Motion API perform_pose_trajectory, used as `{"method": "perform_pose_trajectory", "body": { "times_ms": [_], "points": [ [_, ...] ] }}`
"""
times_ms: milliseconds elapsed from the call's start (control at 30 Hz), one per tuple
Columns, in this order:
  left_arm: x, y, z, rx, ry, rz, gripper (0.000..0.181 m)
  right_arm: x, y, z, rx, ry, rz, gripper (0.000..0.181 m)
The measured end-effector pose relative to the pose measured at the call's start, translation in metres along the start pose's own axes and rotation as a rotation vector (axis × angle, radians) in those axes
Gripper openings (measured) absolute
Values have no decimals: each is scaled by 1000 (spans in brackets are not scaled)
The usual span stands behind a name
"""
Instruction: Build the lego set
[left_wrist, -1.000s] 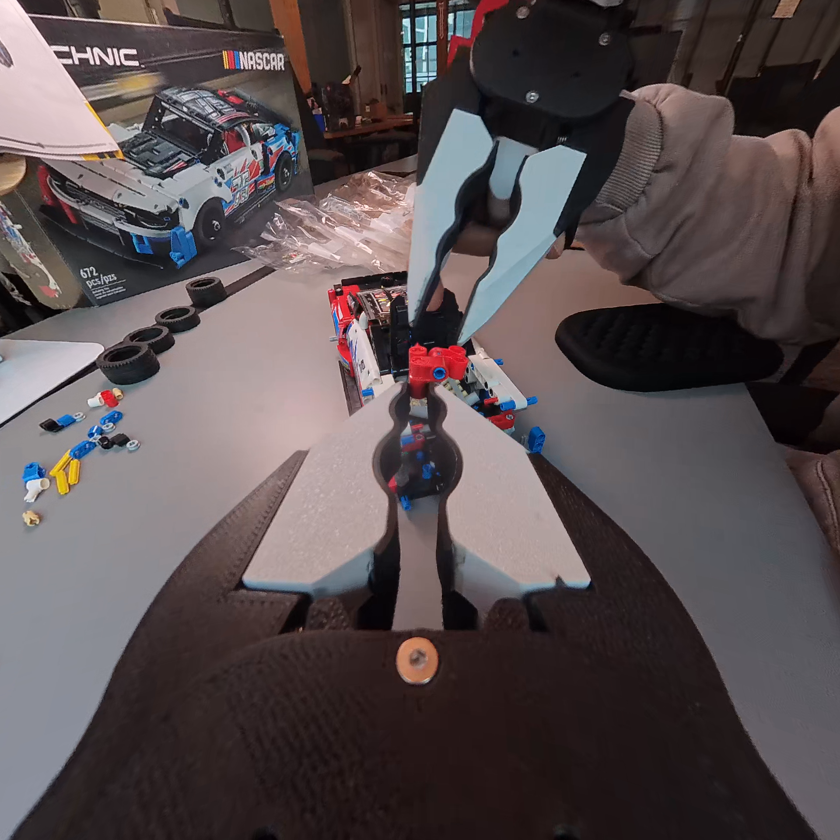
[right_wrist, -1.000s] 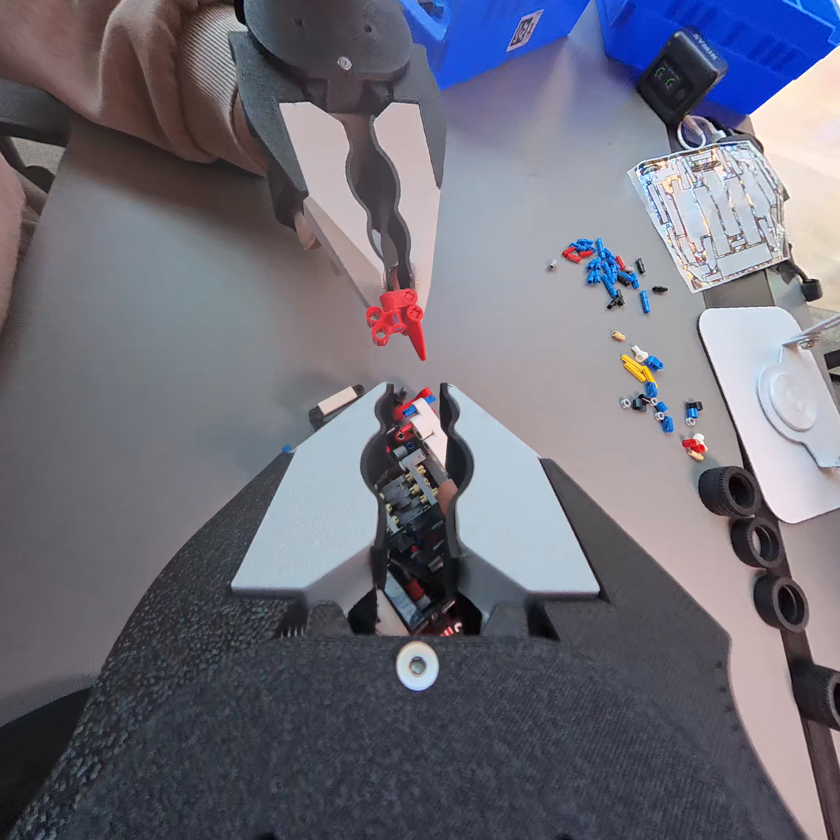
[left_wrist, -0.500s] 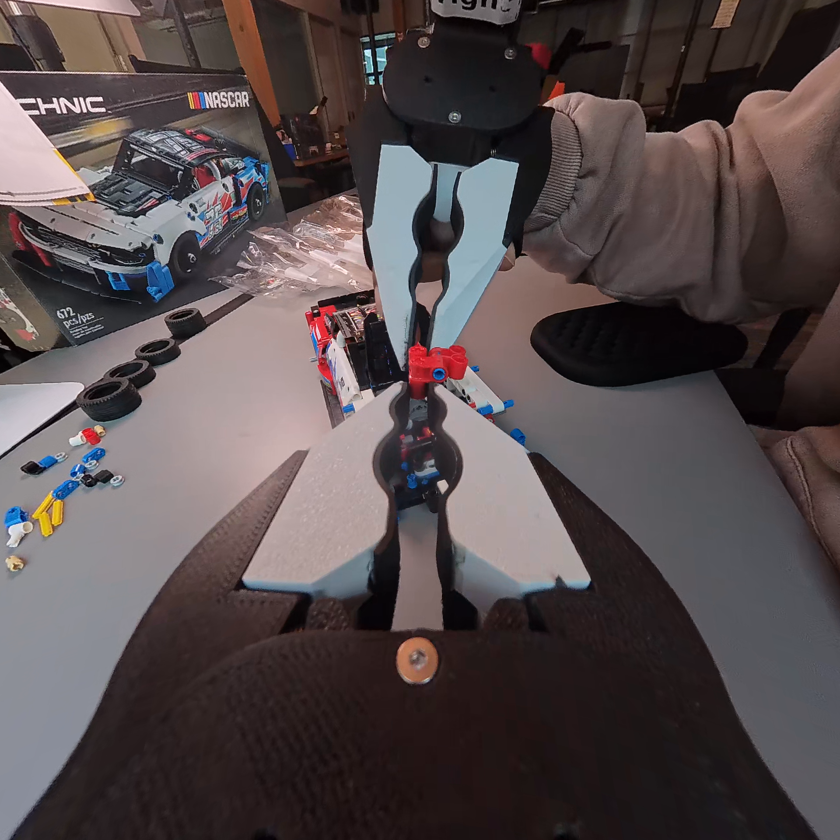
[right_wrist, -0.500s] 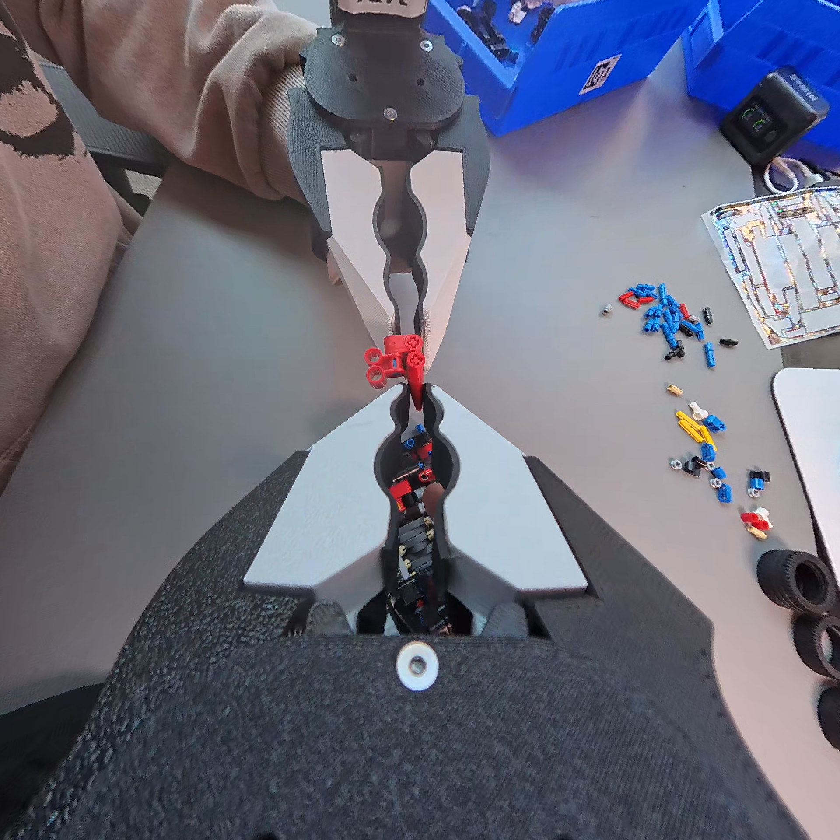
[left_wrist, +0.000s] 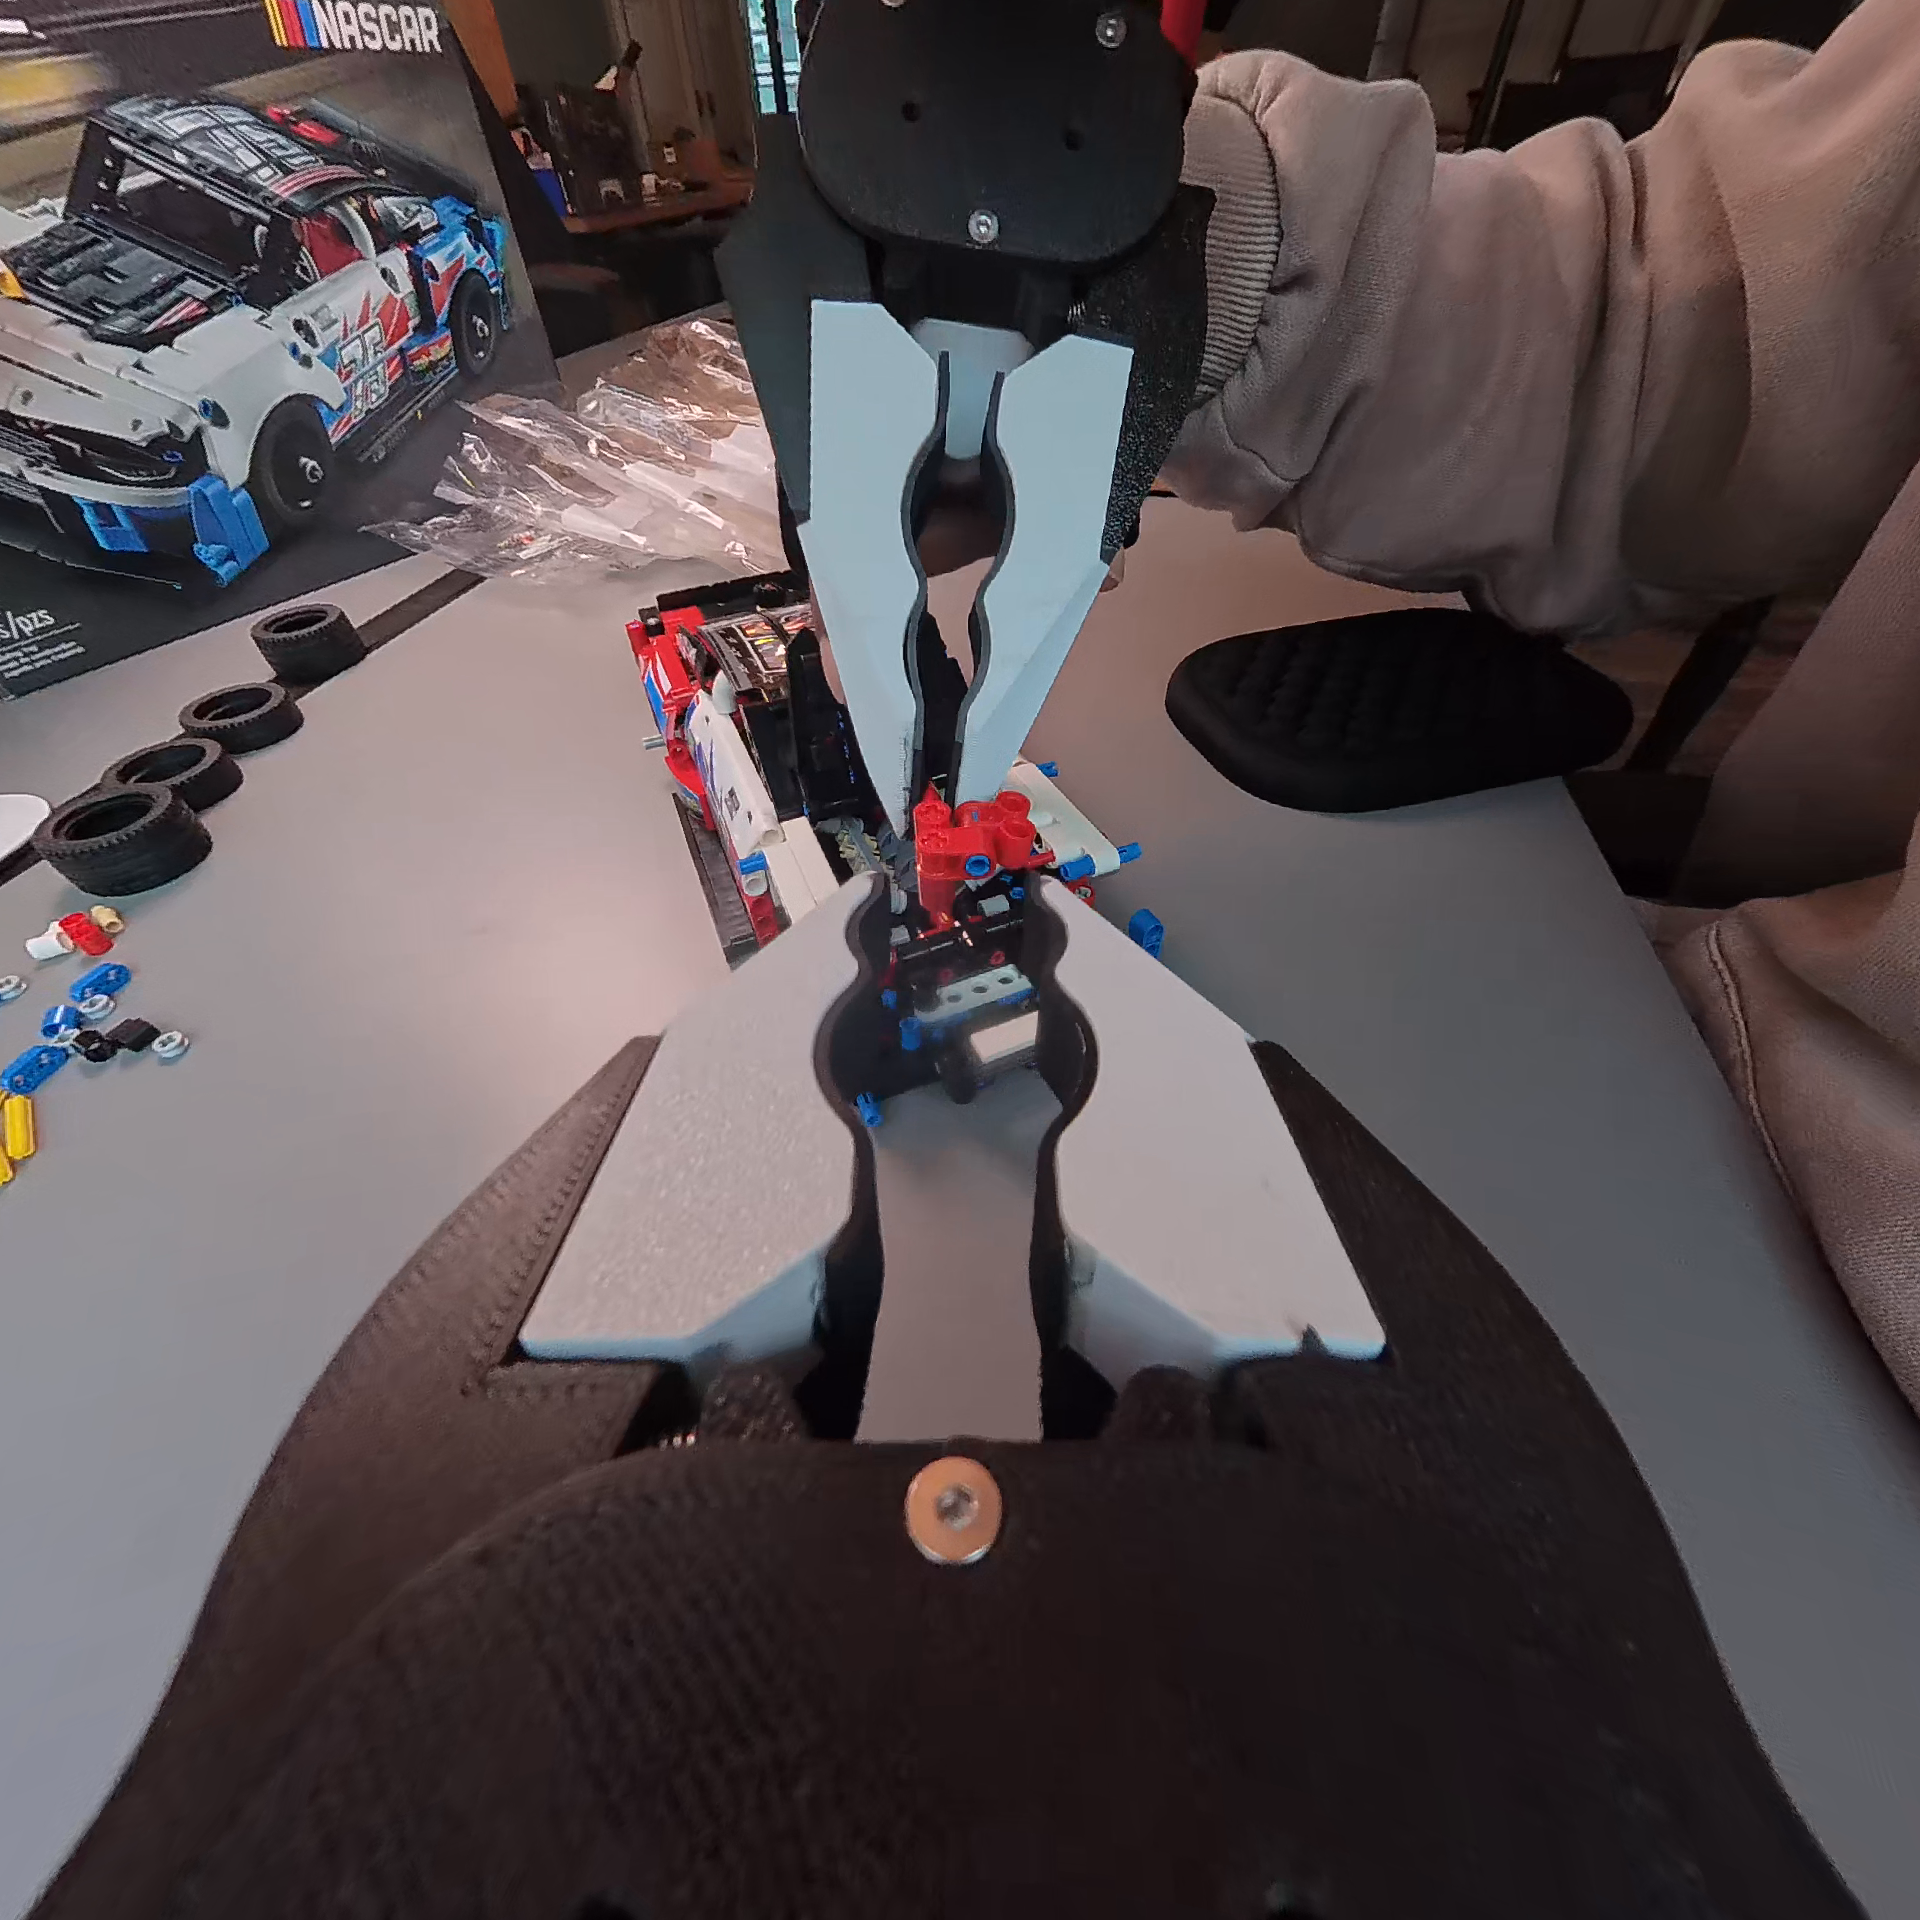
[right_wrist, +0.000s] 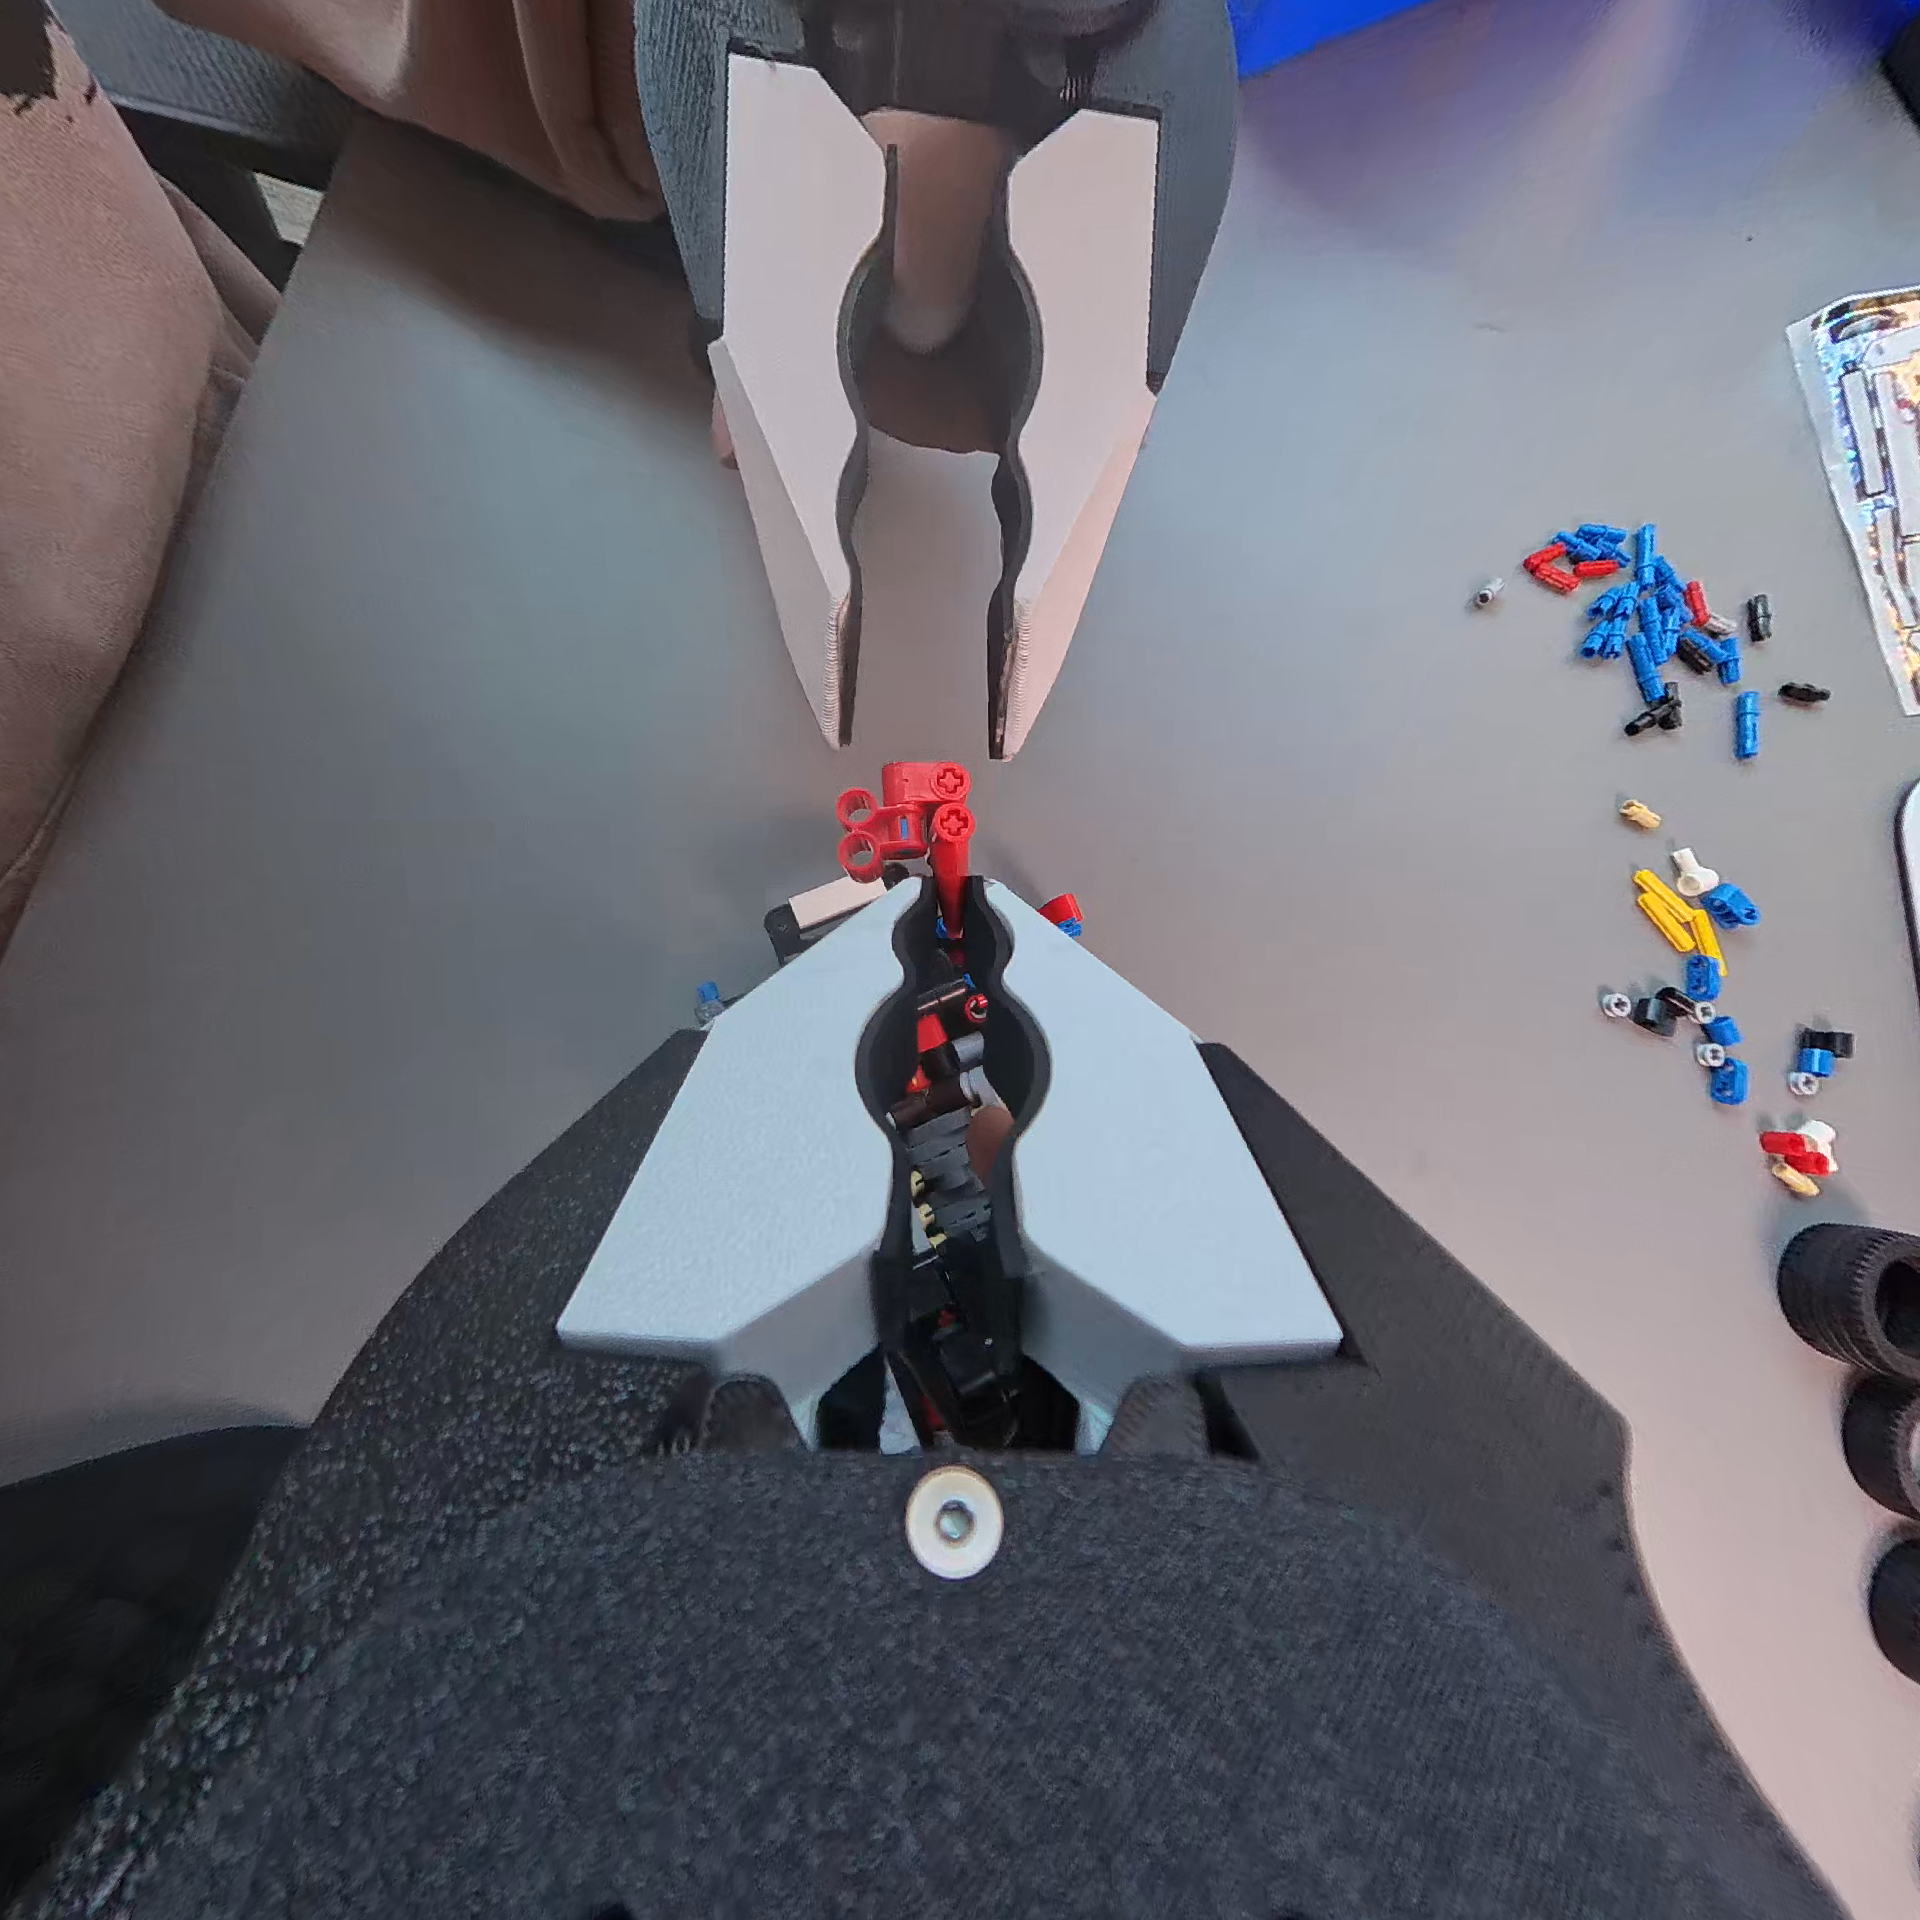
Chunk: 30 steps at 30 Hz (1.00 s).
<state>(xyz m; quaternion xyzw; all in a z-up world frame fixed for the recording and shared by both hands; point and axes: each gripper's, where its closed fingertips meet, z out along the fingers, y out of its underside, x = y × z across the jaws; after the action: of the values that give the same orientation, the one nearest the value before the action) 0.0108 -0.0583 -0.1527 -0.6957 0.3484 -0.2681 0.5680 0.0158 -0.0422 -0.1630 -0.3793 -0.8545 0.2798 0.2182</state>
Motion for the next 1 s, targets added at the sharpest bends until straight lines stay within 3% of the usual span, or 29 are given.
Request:
{"method": "perform_pose_trajectory", "body": {
  "times_ms": [167,400,633,767,1000],
  "points": [
    [7,7,5,-37,25,12,19,-4,-5,6,-26,-34,-51,2],
    [-5,4,1,-34,-57,47,13,6,-13,5,-27,-6,-67,2],
    [-27,-8,-10,19,-193,51,13,35,-22,-6,46,199,-20,8],
    [-40,-9,-16,26,-266,25,13,38,-24,-18,116,281,77,12],
    [-36,-9,-10,13,-291,75,13,21,-26,-8,232,358,285,16]
  ]
}}
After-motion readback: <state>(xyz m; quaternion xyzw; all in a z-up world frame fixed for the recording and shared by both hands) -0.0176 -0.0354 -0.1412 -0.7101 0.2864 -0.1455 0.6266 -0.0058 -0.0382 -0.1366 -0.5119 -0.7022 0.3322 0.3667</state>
